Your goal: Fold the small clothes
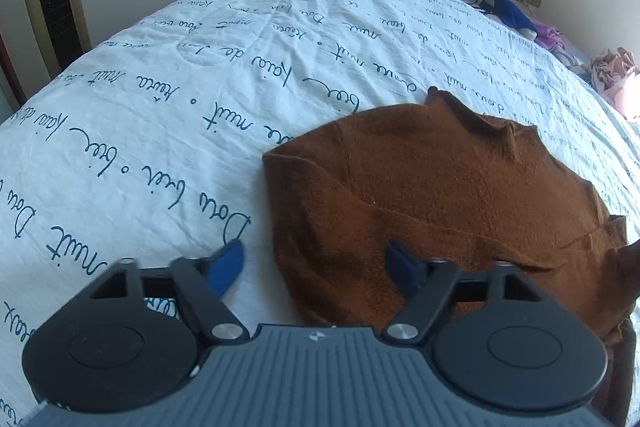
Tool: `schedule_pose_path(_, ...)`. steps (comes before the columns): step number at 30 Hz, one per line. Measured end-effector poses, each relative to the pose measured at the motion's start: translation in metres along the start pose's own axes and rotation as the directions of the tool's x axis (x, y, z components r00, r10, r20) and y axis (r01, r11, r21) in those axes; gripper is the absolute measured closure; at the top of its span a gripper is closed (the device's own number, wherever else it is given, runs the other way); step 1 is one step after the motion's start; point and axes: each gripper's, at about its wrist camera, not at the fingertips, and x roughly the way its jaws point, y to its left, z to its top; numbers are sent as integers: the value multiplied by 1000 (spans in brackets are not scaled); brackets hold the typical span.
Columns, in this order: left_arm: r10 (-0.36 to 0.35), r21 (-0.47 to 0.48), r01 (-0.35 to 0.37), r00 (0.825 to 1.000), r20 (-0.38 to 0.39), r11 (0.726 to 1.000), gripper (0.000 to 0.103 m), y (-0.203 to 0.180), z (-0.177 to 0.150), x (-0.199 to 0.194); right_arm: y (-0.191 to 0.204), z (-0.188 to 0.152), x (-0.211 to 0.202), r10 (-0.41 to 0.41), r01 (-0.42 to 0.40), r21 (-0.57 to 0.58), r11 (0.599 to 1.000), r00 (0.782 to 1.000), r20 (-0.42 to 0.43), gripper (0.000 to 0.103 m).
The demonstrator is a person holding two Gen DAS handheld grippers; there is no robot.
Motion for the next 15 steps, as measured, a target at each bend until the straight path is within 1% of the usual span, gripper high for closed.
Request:
schedule_pose_path(1, 36, 4, -36, 999, -23, 999, 89, -3, -1, 6, 0, 0, 0, 1, -1, -2, 1000, 1000, -4, 93)
schedule_pose_path(3, 47, -25, -47, 999, -19, 999, 90, -1, 0, 9, 1, 0, 0, 7, -7, -2, 1000, 1000, -5, 93)
schedule_pose_path(7, 51, -22, -50, 998, 25, 998, 92, 4, 2, -4, 8, 6, -11, 26, -25, -18, 1000, 999, 40, 93)
schedule_pose_path(10, 31, -64, -29, 999, 31, 998, 92, 19, 0, -9, 14, 12, -20, 44, -42, -36, 998, 996, 72, 93)
schedule_pose_path(11, 12, -80, -10, 1000, 23, 997, 91, 25, -2, -8, 13, 13, -20, 45, -43, -36, 998, 996, 73, 93)
schedule_pose_path(12, 0, -99, 2, 1000, 15, 995, 91, 32, -4, -5, 11, 13, -17, 41, -38, -35, 999, 997, 65, 93)
schedule_pose_path(14, -25, -121, 26, 1000, 14, 992, 91, 41, -8, 0, 3, 11, -3, 7, -6, -30, 1000, 1000, 31, 93)
schedule_pose_path(15, -29, -122, 31, 999, 20, 992, 91, 42, -9, 1, -5, 8, 9, -11, 11, -15, 1000, 1000, -10, 93)
